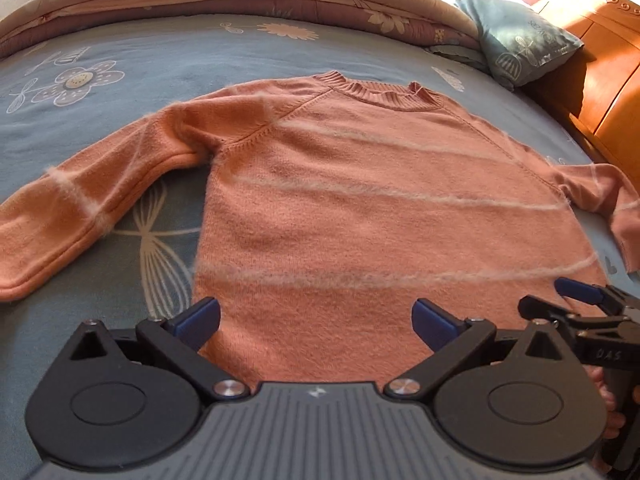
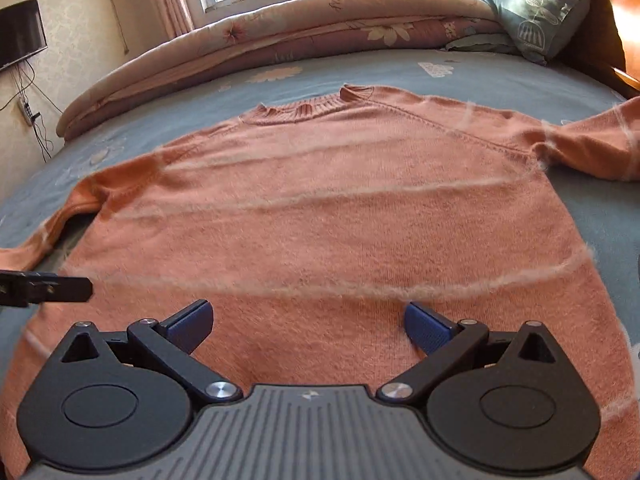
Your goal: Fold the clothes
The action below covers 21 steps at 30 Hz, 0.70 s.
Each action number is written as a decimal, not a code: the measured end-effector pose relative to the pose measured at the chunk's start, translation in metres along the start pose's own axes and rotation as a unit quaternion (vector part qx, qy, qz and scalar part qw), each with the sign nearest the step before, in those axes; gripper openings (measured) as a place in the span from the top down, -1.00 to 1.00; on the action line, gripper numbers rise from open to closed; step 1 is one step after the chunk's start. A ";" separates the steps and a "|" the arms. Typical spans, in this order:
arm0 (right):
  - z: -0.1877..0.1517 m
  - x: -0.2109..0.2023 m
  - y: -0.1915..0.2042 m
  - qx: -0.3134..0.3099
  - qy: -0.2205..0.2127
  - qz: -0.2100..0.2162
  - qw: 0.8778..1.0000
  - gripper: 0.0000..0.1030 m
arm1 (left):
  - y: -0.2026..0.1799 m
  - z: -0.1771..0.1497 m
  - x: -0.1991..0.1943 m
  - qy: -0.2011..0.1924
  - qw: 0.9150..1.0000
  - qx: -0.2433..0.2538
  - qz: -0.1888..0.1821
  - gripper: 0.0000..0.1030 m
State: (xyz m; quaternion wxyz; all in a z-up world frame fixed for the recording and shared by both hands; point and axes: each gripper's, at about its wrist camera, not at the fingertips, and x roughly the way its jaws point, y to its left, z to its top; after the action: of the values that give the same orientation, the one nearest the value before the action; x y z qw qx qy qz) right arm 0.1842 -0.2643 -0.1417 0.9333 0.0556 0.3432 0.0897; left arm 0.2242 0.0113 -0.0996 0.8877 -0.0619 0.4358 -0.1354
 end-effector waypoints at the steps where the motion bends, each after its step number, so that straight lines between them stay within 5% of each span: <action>1: -0.004 -0.003 0.001 -0.019 -0.007 0.000 1.000 -1.00 | -0.004 -0.003 -0.003 0.000 1.000 -0.004 -0.020 -0.97; 5: -0.006 -0.003 0.001 -0.021 -0.005 -0.006 1.000 -1.00 | -0.023 -0.024 -0.005 -0.002 0.999 -0.001 -0.046 -0.97; 12: -0.005 -0.004 0.001 -0.024 -0.004 -0.005 1.000 -1.00 | 0.002 -0.051 -0.034 -0.002 0.999 -0.031 0.008 -0.98; 15: -0.005 -0.006 0.001 -0.021 -0.002 -0.002 1.000 -1.00 | 0.021 -0.051 -0.061 -0.031 0.998 -0.050 0.033 -0.98; 18: -0.006 -0.007 0.000 -0.018 -0.005 0.001 1.000 -1.00 | 0.054 -0.045 -0.083 -0.080 0.990 -0.111 0.045 -0.98; 21: -0.007 -0.006 0.003 -0.027 -0.005 -0.004 1.000 -1.00 | 0.101 -0.045 -0.088 -0.129 0.967 -0.218 0.039 -0.97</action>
State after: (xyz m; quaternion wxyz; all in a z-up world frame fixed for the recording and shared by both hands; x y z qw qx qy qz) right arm 0.1746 -0.2627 -0.1431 0.9366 0.0293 0.3361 0.0952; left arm 0.1565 0.1340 -0.0837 0.9061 -0.2535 0.3387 0.0064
